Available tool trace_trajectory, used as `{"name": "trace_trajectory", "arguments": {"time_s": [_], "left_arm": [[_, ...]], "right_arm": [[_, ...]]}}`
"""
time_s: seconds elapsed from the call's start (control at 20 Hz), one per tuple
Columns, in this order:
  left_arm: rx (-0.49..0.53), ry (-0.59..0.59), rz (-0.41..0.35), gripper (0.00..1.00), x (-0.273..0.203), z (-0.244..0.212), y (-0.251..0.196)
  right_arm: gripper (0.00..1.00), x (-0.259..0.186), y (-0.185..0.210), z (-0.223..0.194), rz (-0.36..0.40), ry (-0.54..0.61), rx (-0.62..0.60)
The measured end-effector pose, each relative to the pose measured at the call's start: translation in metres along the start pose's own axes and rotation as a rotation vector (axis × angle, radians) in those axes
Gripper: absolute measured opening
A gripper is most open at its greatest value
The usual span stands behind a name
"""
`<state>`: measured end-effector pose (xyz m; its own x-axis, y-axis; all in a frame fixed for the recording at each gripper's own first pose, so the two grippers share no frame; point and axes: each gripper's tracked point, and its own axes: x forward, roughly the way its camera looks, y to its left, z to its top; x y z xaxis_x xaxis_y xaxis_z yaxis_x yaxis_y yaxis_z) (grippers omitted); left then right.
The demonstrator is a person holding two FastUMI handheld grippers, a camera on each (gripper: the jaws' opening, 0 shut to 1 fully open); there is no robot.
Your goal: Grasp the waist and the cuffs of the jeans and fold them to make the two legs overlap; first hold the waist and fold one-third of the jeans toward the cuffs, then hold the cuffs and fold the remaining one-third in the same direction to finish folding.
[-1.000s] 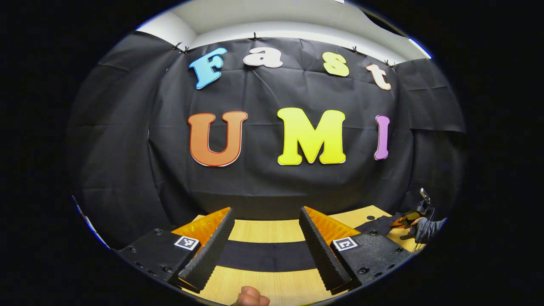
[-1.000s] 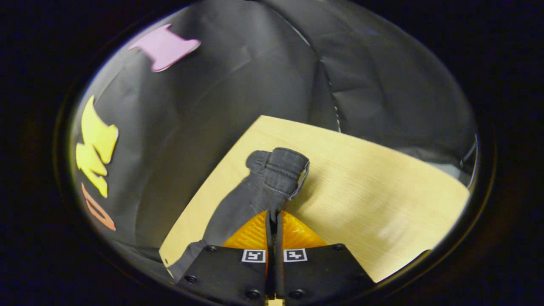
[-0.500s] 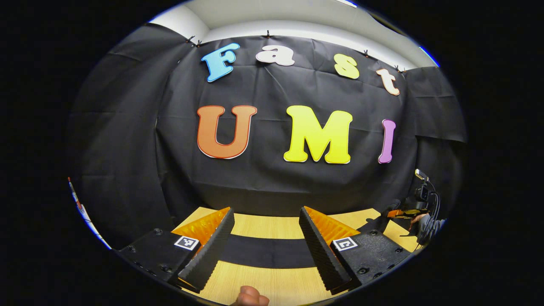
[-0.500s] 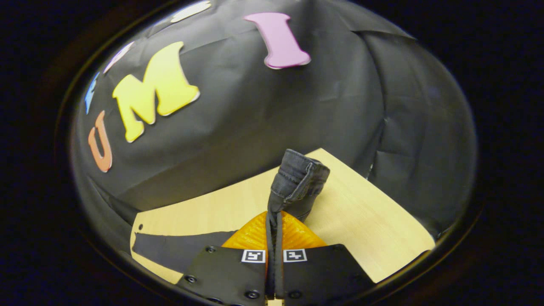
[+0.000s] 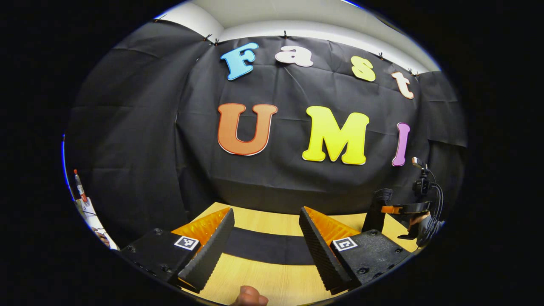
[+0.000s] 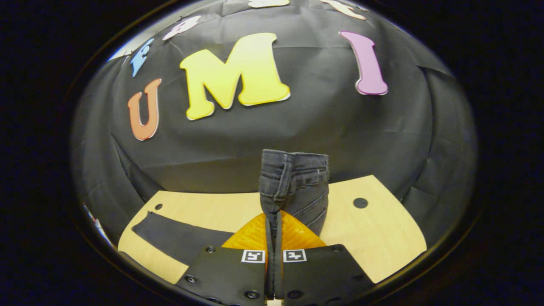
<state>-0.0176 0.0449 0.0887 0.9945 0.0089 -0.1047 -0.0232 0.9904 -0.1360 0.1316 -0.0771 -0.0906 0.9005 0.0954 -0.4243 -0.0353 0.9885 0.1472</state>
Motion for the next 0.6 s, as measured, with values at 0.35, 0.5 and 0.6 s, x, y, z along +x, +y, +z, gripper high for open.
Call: {"name": "trace_trajectory", "arguments": {"time_s": [0.35,0.5,0.6], "left_arm": [[0.000,0.023,0.077,0.98,-0.023,-0.008,0.026],[-0.003,0.020,0.091,0.98,-0.026,-0.008,0.032],[0.001,0.017,0.098,0.98,-0.027,-0.007,0.036]], "right_arm": [[0.01,0.006,0.077,-0.028,0.147,0.049,-0.040],[0.00,0.008,0.117,-0.051,0.208,0.092,-0.073],[0.00,0.006,0.144,-0.072,0.248,0.123,-0.104]]}}
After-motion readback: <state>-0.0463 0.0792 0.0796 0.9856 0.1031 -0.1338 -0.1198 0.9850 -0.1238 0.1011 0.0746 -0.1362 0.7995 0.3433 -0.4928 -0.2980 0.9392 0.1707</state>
